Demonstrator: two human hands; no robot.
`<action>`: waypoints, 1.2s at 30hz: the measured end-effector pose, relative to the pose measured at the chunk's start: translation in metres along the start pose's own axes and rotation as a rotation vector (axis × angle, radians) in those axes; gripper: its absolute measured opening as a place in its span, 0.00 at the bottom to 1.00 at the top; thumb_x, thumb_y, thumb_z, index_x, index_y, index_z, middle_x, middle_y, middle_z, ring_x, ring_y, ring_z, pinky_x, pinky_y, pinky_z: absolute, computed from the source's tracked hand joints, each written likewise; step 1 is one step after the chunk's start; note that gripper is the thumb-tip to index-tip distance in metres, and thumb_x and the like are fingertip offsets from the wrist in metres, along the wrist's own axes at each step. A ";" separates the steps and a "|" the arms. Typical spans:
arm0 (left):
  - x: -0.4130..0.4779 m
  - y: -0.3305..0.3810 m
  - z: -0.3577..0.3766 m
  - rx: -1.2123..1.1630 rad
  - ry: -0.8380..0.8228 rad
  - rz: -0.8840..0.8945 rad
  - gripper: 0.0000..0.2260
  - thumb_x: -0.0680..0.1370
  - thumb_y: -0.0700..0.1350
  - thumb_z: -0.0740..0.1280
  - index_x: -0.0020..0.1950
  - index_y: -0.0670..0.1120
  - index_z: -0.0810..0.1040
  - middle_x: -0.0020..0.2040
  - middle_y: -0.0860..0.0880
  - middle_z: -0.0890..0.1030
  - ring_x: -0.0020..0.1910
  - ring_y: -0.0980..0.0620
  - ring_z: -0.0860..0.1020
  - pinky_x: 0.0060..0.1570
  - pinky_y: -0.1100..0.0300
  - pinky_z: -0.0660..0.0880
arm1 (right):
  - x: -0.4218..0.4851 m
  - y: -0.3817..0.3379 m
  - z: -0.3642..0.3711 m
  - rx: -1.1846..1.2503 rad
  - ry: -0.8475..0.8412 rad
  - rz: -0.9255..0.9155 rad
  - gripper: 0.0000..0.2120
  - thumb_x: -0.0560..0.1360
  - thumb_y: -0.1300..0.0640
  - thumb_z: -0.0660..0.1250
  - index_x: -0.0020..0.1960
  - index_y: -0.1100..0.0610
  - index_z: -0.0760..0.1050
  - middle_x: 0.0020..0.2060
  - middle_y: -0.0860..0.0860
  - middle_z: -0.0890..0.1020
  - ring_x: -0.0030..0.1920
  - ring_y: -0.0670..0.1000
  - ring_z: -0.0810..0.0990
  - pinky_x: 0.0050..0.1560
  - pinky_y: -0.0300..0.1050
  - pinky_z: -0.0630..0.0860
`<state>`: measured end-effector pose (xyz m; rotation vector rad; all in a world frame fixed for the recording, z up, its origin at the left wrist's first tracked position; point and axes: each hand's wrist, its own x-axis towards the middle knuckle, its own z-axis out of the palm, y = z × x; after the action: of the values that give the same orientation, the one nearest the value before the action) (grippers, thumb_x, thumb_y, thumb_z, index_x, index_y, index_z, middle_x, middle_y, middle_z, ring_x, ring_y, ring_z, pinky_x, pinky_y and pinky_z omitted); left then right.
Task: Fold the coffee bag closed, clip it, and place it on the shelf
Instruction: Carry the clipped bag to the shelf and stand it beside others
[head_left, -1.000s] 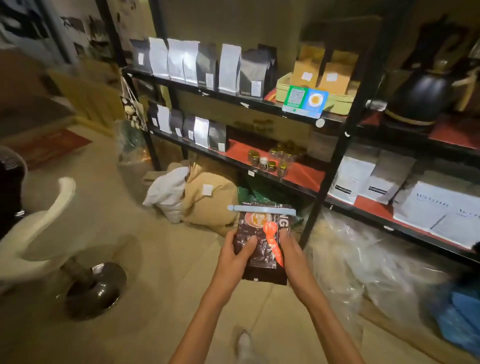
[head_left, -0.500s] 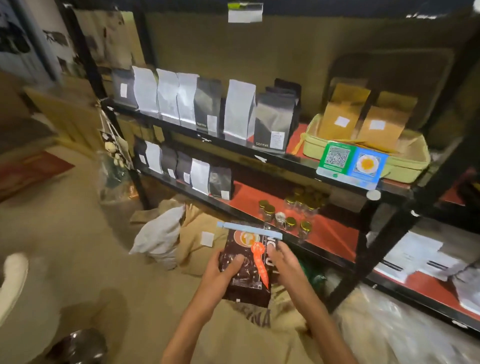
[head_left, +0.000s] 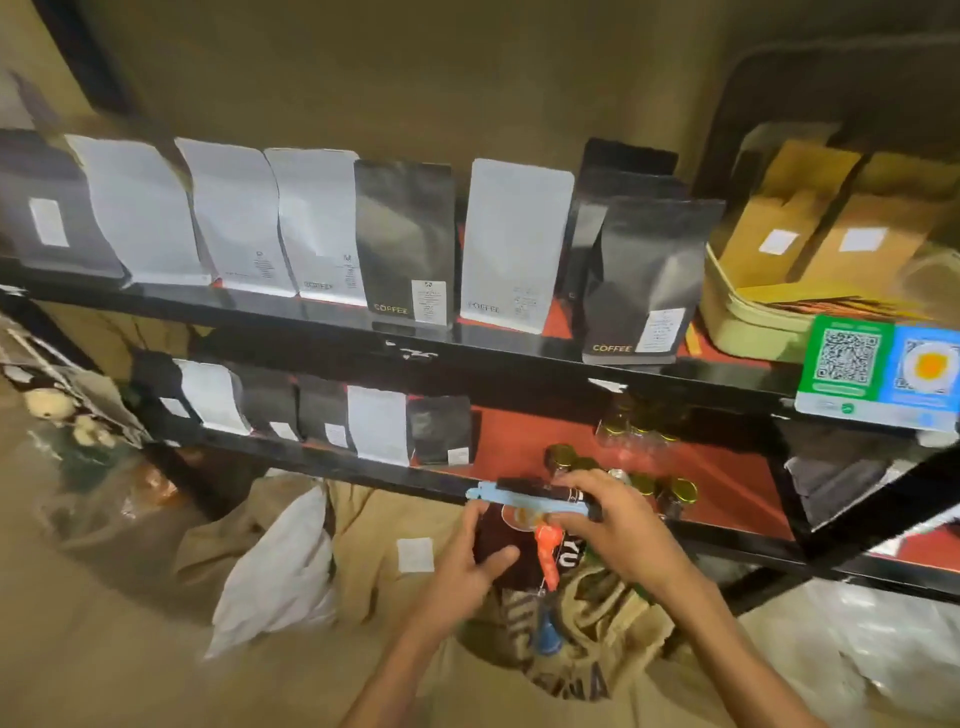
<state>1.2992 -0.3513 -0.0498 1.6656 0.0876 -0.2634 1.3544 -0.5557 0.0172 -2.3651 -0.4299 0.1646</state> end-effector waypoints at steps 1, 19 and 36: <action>0.016 -0.001 -0.007 0.053 -0.057 0.007 0.24 0.77 0.39 0.71 0.69 0.54 0.67 0.64 0.52 0.79 0.62 0.58 0.78 0.63 0.60 0.74 | 0.011 0.003 0.002 -0.045 0.016 0.008 0.17 0.71 0.49 0.76 0.59 0.48 0.80 0.49 0.38 0.79 0.50 0.38 0.77 0.47 0.23 0.67; 0.306 -0.009 -0.153 1.321 -0.197 -0.143 0.19 0.76 0.52 0.71 0.65 0.46 0.77 0.64 0.44 0.80 0.64 0.45 0.76 0.62 0.59 0.71 | 0.185 0.135 0.083 0.065 0.248 0.101 0.15 0.70 0.53 0.77 0.57 0.52 0.83 0.46 0.40 0.80 0.50 0.46 0.81 0.53 0.38 0.73; 0.300 -0.011 -0.160 1.450 -0.319 0.013 0.21 0.78 0.56 0.67 0.67 0.48 0.75 0.62 0.46 0.80 0.61 0.44 0.78 0.51 0.55 0.71 | 0.200 0.127 0.133 0.014 0.278 0.069 0.19 0.69 0.56 0.77 0.59 0.57 0.82 0.45 0.43 0.80 0.45 0.44 0.81 0.47 0.27 0.73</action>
<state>1.6068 -0.2214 -0.1128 3.0151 -0.4672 -0.6707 1.5435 -0.4882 -0.1660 -2.3459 -0.2134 -0.1284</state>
